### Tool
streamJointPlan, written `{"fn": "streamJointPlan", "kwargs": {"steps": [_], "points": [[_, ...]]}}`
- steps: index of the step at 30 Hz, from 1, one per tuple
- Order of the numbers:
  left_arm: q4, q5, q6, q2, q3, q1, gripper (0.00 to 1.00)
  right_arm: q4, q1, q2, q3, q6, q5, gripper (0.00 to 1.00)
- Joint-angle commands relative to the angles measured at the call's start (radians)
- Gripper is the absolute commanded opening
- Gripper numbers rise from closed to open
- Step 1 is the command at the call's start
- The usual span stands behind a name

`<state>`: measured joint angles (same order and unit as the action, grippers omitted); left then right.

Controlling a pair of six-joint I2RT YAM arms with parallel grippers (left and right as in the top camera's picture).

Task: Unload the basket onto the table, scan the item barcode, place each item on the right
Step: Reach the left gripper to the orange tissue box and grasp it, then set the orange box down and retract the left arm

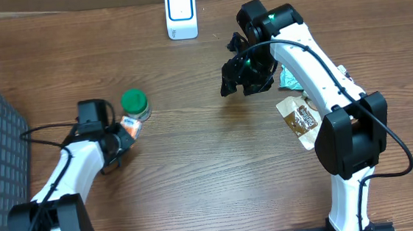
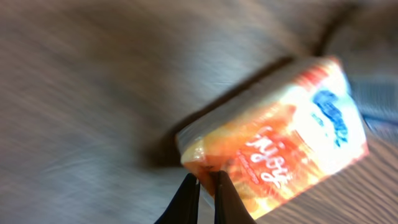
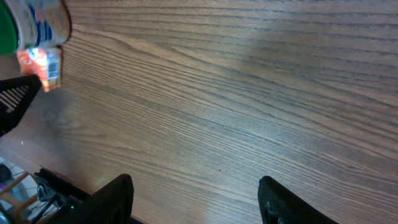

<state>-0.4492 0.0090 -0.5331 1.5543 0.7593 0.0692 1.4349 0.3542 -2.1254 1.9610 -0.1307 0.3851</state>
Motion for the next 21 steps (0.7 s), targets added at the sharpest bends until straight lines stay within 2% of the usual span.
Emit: {"fn": "streamJointPlan", "kwargs": {"steps": [1, 6, 12, 15, 21], "points": [[0.033, 0.015, 0.048, 0.014, -0.014, -0.077, 0.04, -0.001, 0.004, 0.014, 0.022, 0.006, -0.003, 0.65], [0.05, 0.021, 0.08, 0.014, -0.014, -0.155, 0.04, -0.005, 0.004, 0.014, 0.022, 0.005, -0.003, 0.65], [-0.034, 0.201, 0.303, 0.014, 0.014, -0.181, 0.04, -0.009, 0.004, 0.014, 0.022, 0.006, -0.003, 0.66], [-0.104, 0.233, 0.369, 0.014, 0.062, -0.181, 0.04, -0.014, 0.004, 0.014, 0.022, 0.006, -0.003, 0.66], [-0.231, 0.253, 0.491, 0.014, 0.183, -0.182, 0.11, -0.02, 0.004, 0.014, 0.022, 0.006, -0.003, 0.66]]}}
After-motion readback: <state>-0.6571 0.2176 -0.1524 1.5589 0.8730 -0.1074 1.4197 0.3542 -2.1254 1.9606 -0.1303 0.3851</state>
